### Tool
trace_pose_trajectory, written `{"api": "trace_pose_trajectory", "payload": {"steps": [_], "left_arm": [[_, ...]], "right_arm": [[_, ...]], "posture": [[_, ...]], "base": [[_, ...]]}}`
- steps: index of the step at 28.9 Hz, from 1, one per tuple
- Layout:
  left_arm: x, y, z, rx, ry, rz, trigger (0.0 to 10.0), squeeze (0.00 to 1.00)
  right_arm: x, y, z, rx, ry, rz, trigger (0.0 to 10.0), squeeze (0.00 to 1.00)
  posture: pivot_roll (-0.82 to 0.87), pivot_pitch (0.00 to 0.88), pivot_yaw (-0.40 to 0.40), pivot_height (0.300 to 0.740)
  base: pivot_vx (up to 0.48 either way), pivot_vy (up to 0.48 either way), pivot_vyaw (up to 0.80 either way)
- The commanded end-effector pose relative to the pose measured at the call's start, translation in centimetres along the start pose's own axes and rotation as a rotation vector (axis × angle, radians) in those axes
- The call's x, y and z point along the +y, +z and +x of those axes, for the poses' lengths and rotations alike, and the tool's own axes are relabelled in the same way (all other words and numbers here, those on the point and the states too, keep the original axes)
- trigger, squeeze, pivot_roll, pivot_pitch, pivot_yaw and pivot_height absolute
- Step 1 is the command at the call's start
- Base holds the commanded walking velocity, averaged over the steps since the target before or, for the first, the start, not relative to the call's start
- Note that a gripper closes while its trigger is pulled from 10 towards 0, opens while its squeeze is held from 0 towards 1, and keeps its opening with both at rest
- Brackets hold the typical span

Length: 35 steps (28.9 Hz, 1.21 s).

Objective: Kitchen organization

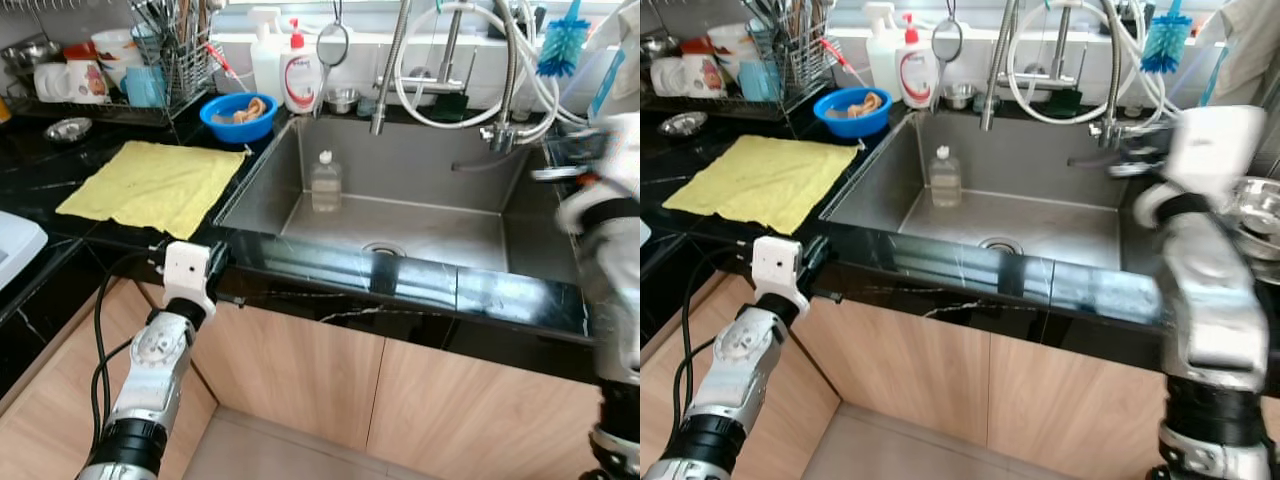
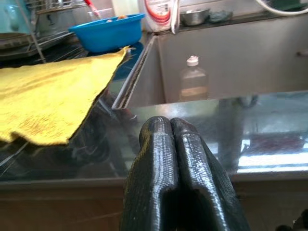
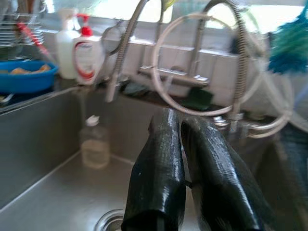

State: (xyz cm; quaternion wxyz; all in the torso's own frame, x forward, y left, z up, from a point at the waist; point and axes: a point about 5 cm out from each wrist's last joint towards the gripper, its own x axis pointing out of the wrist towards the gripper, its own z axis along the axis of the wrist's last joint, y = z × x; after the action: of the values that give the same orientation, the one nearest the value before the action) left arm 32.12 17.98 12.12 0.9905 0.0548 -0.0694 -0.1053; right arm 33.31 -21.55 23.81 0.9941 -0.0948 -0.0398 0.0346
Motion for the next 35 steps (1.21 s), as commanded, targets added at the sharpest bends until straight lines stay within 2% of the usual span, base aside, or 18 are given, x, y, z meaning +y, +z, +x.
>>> {"api": "trace_pose_trajectory", "payload": {"steps": [1, 5, 7, 8, 10, 14, 23, 24, 25, 26, 34, 35], "left_arm": [[0.2, 0.3, 0.2, -0.011, 0.006, 0.019, 10.0, 0.0], [0.2, 0.3, 0.2, -0.011, 0.006, 0.019, 10.0, 0.0], [0.2, 0.2, 0.1, -0.009, 0.009, 0.019, 10.0, 0.0], [0.2, 0.2, 0.1, -0.009, 0.009, 0.019, 10.0, 0.0], [0.1, 0.2, 0.1, -0.008, 0.009, 0.017, 10.0, 0.0], [0.0, 0.1, 0.1, -0.009, 0.006, 0.016, 10.0, 0.0], [0.1, 0.1, 0.0, -0.007, 0.006, 0.02, 10.0, 0.0], [0.1, 0.1, 0.0, -0.008, 0.006, 0.02, 10.0, 0.0], [0.1, 0.1, 0.0, -0.009, 0.006, 0.02, 10.0, 0.0], [0.1, 0.1, 0.0, -0.009, 0.005, 0.02, 10.0, 0.0], [0.2, 0.1, -0.1, -0.01, 0.001, 0.023, 10.0, 0.0], [0.2, 0.2, -0.1, -0.011, 0.0, 0.024, 10.0, 0.0]], "right_arm": [[0.5, 0.1, 0.7, -0.012, 0.064, 0.014, 10.0, 0.0], [0.6, 0.0, 0.8, -0.01, 0.077, 0.015, 10.0, 0.0], [0.2, -2.9, 2.1, 0.09, 0.082, 0.037, 10.0, 0.0], [0.2, -2.9, 2.1, 0.09, 0.082, 0.037, 10.0, 0.0], [-1.1, -4.6, 2.4, 0.147, 0.007, 0.05, 10.0, 0.0], [-2.1, -6.3, 2.4, 0.206, -0.041, 0.087, 10.0, 0.0], [-2.7, -7.9, 2.6, 0.232, -0.063, 0.087, 10.0, 0.0], [-2.8, -7.9, 2.6, 0.228, -0.069, 0.086, 10.0, 0.51], [-2.9, -7.9, 2.7, 0.224, -0.074, 0.083, 10.0, 0.51], [-2.9, -7.7, 2.7, 0.211, -0.075, 0.091, 10.0, 1.0], [-3.0, -7.1, 3.0, 0.166, -0.087, 0.074, 10.0, 1.0], [-3.1, -6.3, 3.1, 0.121, -0.098, 0.039, 10.0, 0.0]], "posture": [[-0.03, 0.0, 0.046, 0.74], [-0.03, 0.0, 0.046, 0.74], [-0.03, 0.0, 0.04, 0.74], [-0.03, 0.0, 0.04, 0.74], [-0.03, 0.0, 0.039, 0.74], [-0.02, 0.0, 0.037, 0.74], [-0.02, 0.0, 0.038, 0.74], [-0.01, 0.0, 0.038, 0.74], [-0.01, 0.0, 0.038, 0.74], [-0.01, 0.0, 0.041, 0.74], [-0.01, 0.0, 0.042, 0.74], [-0.01, 0.0, 0.042, 0.74]], "base": [[0.0, 0.0, 0.0], [0.0, 0.0, 0.0], [0.0, 0.0, 0.0], [0.0, 0.0, 0.0], [0.0, 0.0, 0.0], [0.0, 0.0, 0.0], [0.0, 0.0, 0.0], [0.0, 0.0, 0.0], [0.0, 0.0, 0.0], [0.0, 0.0, 0.0], [0.0, 0.0, 0.0], [0.0, 0.0, 0.0]]}}
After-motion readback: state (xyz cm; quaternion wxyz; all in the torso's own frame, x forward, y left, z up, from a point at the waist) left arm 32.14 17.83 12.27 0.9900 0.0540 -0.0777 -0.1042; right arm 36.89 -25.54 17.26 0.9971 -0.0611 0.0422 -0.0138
